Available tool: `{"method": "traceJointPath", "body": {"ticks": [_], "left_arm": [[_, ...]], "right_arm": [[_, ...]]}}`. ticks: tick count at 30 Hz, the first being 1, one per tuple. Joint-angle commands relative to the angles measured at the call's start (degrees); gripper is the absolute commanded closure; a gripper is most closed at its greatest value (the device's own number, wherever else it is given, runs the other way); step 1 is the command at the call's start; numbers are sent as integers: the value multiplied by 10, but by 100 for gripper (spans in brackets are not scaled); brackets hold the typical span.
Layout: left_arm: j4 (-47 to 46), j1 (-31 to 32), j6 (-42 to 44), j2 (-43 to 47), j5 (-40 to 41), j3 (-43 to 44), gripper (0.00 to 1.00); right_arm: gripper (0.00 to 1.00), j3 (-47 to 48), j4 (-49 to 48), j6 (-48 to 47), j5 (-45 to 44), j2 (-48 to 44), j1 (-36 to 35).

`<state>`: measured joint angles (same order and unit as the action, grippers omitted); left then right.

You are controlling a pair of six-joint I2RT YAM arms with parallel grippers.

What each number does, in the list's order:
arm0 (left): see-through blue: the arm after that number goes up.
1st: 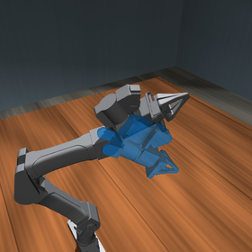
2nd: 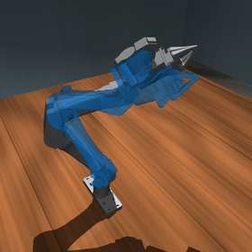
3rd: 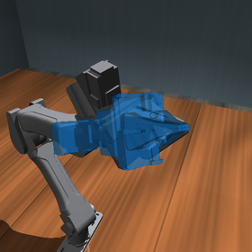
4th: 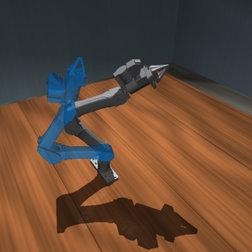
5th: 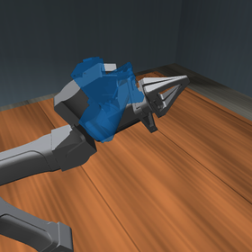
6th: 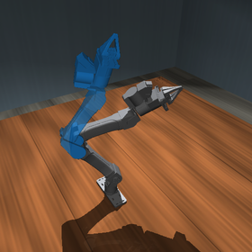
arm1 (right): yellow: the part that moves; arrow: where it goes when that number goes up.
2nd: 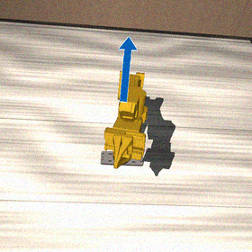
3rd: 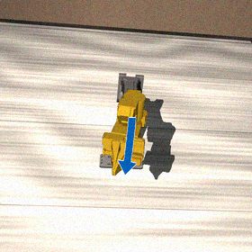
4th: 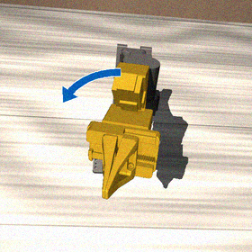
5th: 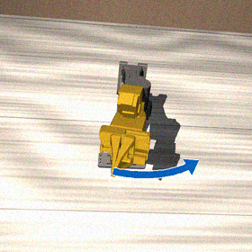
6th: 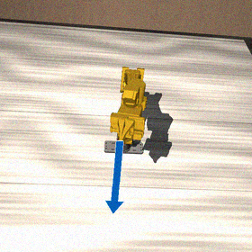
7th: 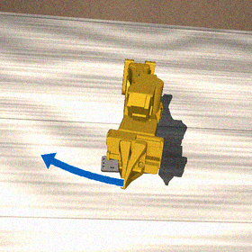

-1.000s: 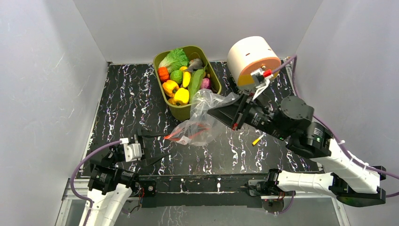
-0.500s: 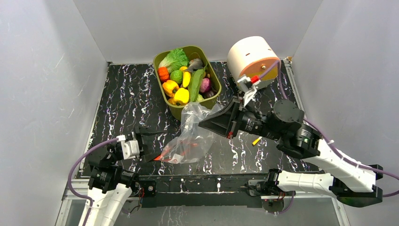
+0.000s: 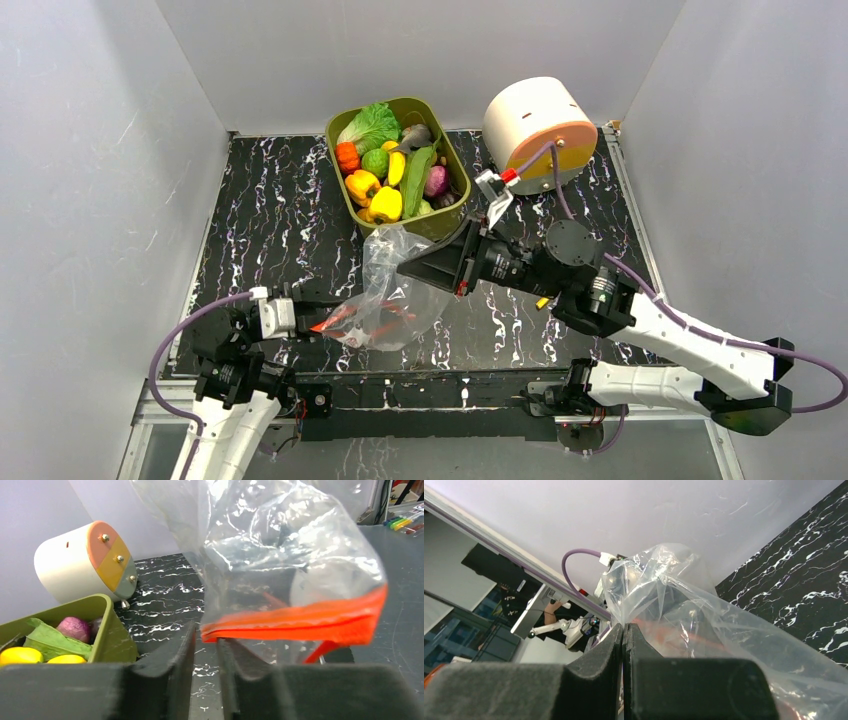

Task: Place the food in the zip-top bag and seal the zipper
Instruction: Pick up the zipper food storage bag at the center of the board.

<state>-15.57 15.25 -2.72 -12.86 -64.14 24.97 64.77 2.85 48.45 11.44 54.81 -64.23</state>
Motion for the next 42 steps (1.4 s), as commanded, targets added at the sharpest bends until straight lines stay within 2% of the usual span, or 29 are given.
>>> {"method": "traceJointPath", "body": {"ticks": [1,3,7,10,13,15,16,22,24,29,34,42], "left_arm": [[-6,3,3,5,-3,15,92],[-2,3,-3,6,5,16,100],[39,3,-2,14,65,21,100],[62,3,-10,13,80,27,100],[78,3,-40,10,109,30,100],[82,5,-85,1,143,28,100],[84,5,-102,-9,159,28,100],[90,10,-165,-90,186,50,100],[107,10,-177,-106,198,57,100],[164,9,-222,-138,214,71,100],[235,9,-221,-166,288,108,100],[310,10,-260,-194,305,165,100]], "right_arm": [[100,-10,-29,6,-66,-32,1],[100,-23,-6,6,-100,-42,1],[100,-46,33,6,-187,-68,1],[99,-38,113,6,-277,-78,1],[77,-49,150,9,-322,-89,0],[54,-55,173,7,-335,-95,1],[46,-53,191,6,-342,-97,1],[20,-2,379,0,-445,-108,1],[15,8,401,-22,-431,-118,0],[14,35,461,-20,-416,-116,1],[16,46,440,-40,-322,-58,0],[22,134,405,-91,-240,62,0]]}}
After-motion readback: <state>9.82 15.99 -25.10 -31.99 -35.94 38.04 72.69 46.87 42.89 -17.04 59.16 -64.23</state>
